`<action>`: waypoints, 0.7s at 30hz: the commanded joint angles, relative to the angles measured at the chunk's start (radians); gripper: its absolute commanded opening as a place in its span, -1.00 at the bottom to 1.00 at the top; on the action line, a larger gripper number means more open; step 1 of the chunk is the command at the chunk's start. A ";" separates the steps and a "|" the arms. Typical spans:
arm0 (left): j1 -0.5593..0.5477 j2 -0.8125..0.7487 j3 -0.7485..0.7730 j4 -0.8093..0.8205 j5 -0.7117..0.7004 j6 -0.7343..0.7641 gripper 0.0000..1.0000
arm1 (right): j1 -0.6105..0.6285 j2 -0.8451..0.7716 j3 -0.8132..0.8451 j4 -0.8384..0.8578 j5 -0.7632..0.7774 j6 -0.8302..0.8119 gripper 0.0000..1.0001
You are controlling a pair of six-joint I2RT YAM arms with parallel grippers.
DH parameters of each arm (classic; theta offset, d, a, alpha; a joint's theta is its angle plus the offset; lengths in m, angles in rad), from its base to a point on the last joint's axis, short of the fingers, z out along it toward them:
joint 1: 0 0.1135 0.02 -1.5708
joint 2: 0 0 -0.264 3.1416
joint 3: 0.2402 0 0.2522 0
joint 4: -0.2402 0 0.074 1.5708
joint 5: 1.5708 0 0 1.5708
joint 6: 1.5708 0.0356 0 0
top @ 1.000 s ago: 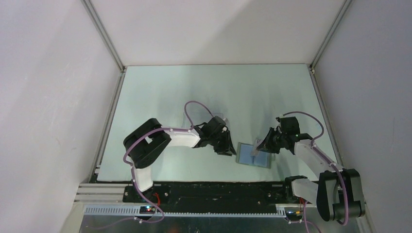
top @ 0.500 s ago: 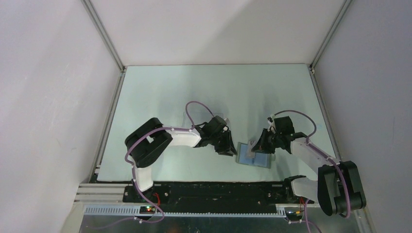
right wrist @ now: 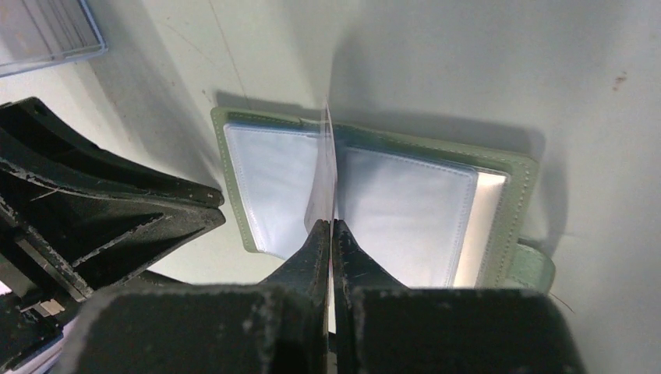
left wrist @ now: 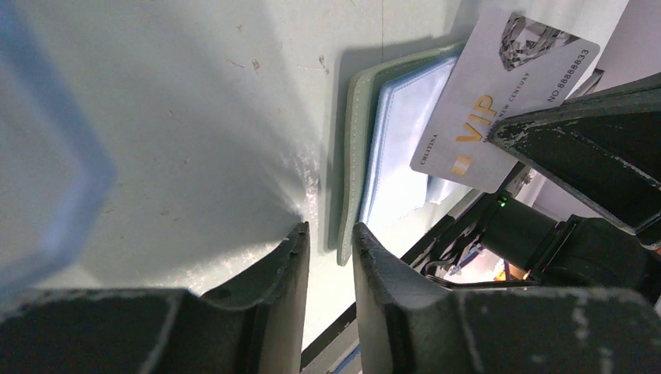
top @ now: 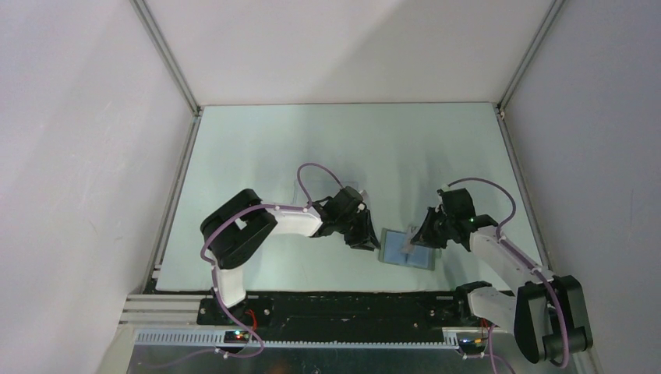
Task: Put the credit cards into the card holder
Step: Insert the credit card into the card holder.
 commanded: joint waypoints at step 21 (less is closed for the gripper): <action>0.005 0.013 0.001 0.039 0.034 -0.011 -0.36 | 0.007 -0.028 0.023 -0.020 0.015 -0.013 -1.00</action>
